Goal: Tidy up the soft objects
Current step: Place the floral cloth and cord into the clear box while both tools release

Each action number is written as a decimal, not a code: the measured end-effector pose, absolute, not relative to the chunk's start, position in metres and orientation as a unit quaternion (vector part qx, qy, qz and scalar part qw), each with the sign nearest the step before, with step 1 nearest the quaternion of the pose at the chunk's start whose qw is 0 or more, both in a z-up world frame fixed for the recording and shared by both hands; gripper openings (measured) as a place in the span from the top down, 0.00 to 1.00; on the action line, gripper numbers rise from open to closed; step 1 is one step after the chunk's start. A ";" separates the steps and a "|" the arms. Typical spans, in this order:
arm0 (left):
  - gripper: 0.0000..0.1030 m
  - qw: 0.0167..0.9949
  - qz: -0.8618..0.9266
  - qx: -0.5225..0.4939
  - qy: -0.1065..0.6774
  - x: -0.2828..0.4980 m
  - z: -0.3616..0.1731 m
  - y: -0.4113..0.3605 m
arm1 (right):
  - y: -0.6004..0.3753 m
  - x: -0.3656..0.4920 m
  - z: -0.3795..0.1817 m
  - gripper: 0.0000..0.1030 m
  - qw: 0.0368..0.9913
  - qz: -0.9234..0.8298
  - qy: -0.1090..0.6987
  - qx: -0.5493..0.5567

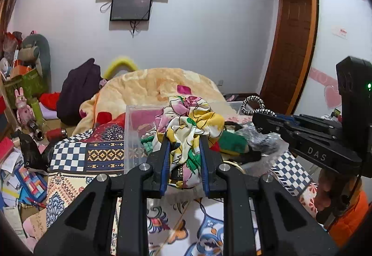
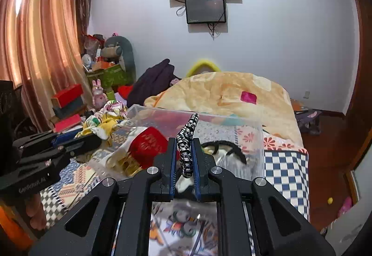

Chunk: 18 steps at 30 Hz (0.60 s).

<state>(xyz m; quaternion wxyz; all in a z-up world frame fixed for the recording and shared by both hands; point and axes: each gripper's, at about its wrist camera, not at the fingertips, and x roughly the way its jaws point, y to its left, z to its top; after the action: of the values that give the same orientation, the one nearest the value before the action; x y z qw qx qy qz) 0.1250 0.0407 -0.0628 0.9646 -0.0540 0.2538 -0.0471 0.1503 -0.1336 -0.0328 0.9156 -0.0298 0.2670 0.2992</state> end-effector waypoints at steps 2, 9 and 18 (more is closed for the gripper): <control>0.79 0.962 -0.044 -0.056 0.262 0.136 -0.067 0.041 | -0.128 0.160 -0.036 0.89 0.915 0.293 0.276 -0.033; 0.68 0.956 -0.026 -0.044 0.289 0.158 -0.087 0.041 | -0.116 0.168 -0.054 0.87 0.906 0.293 0.302 -0.054; 0.50 0.959 -0.026 -0.048 0.280 0.145 -0.083 0.043 | -0.118 0.154 -0.053 0.48 0.910 0.290 0.285 -0.086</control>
<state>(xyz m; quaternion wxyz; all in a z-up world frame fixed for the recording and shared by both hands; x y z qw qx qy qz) 0.1453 0.0431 -0.0831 0.9585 -0.0476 0.2797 -0.0265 0.1545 -0.1178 -0.0525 0.9096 -0.0857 0.2847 0.2902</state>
